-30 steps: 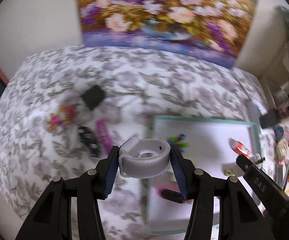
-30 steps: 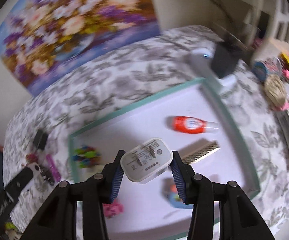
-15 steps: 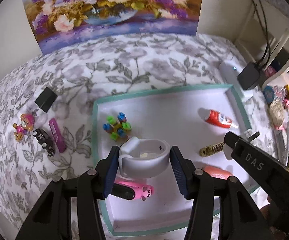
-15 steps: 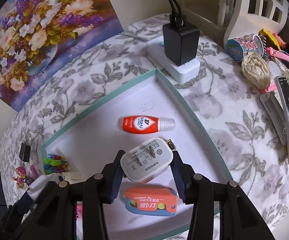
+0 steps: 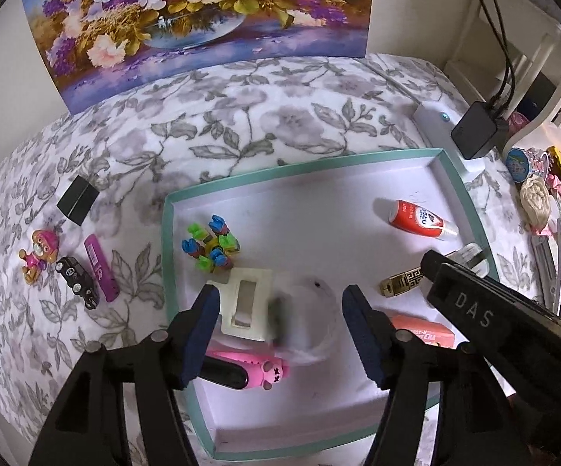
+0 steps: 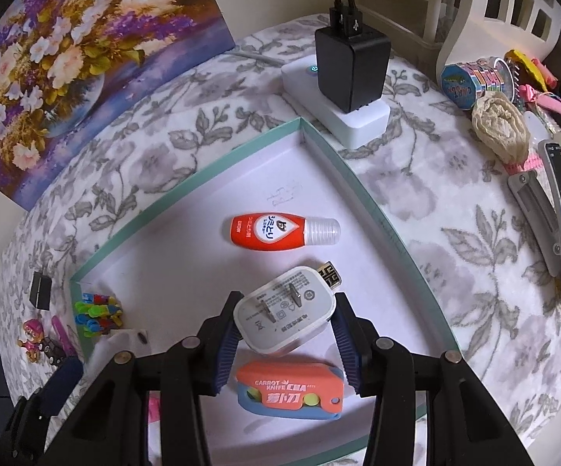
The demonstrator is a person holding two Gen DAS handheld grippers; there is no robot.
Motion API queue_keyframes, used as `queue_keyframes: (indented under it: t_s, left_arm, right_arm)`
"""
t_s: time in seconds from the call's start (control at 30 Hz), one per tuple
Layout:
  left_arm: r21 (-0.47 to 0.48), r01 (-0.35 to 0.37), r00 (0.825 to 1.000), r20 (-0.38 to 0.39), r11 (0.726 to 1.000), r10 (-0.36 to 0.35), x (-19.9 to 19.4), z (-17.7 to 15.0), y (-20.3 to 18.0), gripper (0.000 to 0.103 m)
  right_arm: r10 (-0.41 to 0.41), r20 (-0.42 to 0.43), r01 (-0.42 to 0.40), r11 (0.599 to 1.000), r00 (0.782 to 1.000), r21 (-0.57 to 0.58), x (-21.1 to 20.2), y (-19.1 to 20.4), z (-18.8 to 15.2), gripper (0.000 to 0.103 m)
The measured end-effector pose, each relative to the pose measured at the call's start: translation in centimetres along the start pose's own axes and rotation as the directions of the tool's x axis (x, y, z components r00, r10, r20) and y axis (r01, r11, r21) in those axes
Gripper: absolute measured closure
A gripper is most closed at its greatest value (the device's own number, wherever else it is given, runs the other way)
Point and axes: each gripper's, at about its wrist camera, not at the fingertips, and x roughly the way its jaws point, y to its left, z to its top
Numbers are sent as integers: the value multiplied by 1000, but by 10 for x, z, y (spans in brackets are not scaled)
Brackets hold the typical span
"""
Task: Organize rigid objects
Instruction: 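Open the left gripper to drop the smartwatch in the tray while the right releases the charger, then move both grippers back toward the black toy car and pink lighter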
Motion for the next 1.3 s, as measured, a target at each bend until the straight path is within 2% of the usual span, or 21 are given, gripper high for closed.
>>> queue_keyframes:
  t_s: [0.1,0.27,0.33,0.43,0.6,0.8,0.97,1.03,1.17,1.3]
  left_arm:
    - [-2,1,1000,9,1000,-1,-4,1,4,36]
    - [-40,1,1000,25,999,0,-10,3,21,34]
    - [-76,-1,999,32,997,4,-11,4,36,23]
    - [-143,-10,999,34,990,15,-11,5,61,21]
    - [-286,-73,996,23,955,83,-9,2,116,20]
    - [-403,-123,990,8,907,139,-8,-2,166,19]
    - [-456,-142,987,-2,879,159,-6,-8,194,19]
    - [-468,-147,986,-4,872,164,-5,-9,201,8]
    - [-489,-156,984,2,858,180,-7,-13,215,8]
    - [-510,-155,982,12,846,187,-9,-15,229,8]
  right_arm:
    - [2,5,-2,1000,1000,-1,-2,1,1,42]
    - [0,42,0,1000,999,-12,-14,7,2,34]
    - [-4,57,5,1000,998,-20,-18,10,2,32]
    - [0,71,3,999,997,-33,-23,18,0,29]
    - [2,71,3,997,997,-71,-22,32,-4,24]
    - [2,73,6,995,997,-104,-20,46,-9,18]
    - [17,74,-7,991,997,-134,-18,62,-13,11]
    - [27,76,-15,989,997,-150,-19,70,-16,9]
    - [57,90,-39,982,994,-185,-21,90,-25,0]
    - [93,100,-67,969,991,-238,-24,116,-35,0]
